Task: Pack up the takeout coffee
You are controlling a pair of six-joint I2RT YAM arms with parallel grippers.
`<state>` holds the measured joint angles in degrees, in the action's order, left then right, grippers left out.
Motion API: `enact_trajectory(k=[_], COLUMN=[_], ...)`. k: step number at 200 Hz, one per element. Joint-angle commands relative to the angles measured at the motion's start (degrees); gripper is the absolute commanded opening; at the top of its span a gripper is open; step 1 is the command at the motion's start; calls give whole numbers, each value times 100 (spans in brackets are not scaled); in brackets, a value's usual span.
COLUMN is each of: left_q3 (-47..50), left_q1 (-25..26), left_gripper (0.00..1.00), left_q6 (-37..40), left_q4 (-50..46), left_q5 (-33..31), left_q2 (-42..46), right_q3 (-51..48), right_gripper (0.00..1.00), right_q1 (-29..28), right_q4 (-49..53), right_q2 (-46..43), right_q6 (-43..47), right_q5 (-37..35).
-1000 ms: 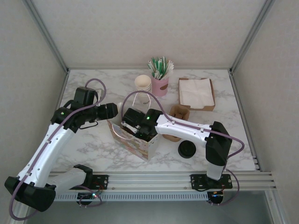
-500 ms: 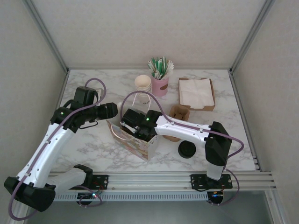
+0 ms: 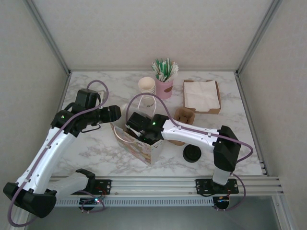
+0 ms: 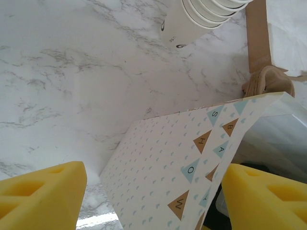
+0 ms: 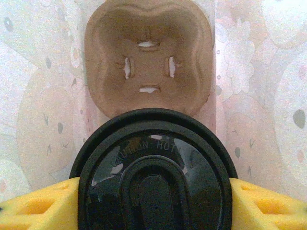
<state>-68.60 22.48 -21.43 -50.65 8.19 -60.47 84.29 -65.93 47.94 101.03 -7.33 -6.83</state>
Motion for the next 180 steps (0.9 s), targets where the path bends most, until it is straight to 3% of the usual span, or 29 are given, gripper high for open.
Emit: enact_trajectory(k=[1, 80, 180], left_q3=[-128, -135, -171], left_q1=[79, 122, 150], left_gripper=[74, 74, 74], left_q6=[-94, -94, -118], left_q4=[-151, -164, -195], left_q5=[-109, -179, -308], left_q2=[67, 35, -5], right_q3=[-386, -773, -648], right_gripper=[58, 57, 59], right_q1=[-16, -70, -76], right_q4=[11, 253, 7], right_q2=[141, 873, 278], right_q6=[-235, -89, -145], right_q5=[-213, -423, -339])
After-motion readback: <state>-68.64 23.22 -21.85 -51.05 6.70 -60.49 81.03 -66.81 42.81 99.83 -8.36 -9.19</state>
